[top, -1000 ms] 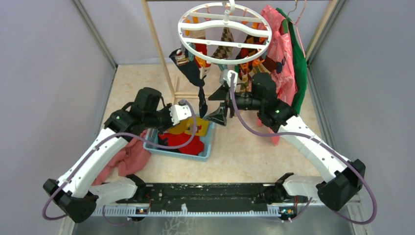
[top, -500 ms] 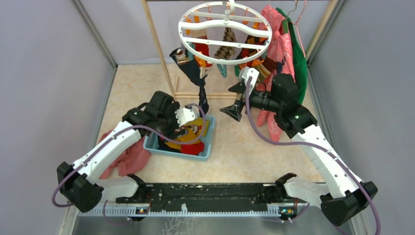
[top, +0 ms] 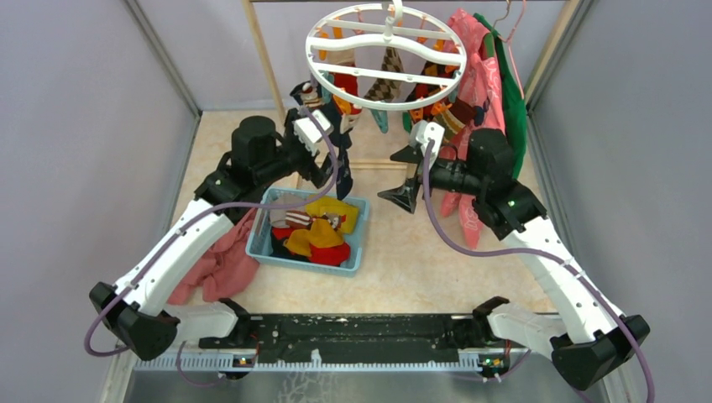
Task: Remove the socks clipped to the hanger
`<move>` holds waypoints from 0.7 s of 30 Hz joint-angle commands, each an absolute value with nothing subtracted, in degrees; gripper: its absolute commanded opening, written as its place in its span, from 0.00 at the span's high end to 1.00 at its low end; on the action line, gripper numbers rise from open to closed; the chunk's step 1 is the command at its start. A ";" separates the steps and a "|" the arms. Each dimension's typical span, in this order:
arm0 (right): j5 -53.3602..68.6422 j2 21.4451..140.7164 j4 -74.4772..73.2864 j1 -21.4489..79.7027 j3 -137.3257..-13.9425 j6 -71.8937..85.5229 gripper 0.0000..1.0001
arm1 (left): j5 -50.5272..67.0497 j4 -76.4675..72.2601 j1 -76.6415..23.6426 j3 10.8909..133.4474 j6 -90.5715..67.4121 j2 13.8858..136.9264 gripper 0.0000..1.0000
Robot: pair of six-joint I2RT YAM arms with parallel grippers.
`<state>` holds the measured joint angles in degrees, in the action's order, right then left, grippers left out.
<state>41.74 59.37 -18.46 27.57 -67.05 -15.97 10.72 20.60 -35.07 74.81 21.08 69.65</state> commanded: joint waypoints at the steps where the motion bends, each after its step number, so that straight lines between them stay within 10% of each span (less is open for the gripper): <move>1: 44.36 59.29 -15.24 27.42 -66.64 -15.77 0.14 | 9.61 10.62 -35.27 76.65 14.26 73.07 0.08; 9: 47.53 60.67 -10.34 27.50 -64.36 -11.82 0.14 | 10.83 4.86 -35.26 77.45 9.46 77.72 0.25; 18: 46.99 63.59 1.89 30.81 -59.28 -4.77 0.19 | 20.44 2.51 -35.24 75.44 8.45 76.52 0.96; 21: 44.67 64.43 6.08 31.29 -58.17 -1.89 0.20 | 26.38 3.76 -35.16 74.36 7.86 74.73 1.00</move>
<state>46.35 63.79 -3.90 30.33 -58.76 -6.20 17.17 5.08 -35.05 75.22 9.41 78.00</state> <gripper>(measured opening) 0.806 0.021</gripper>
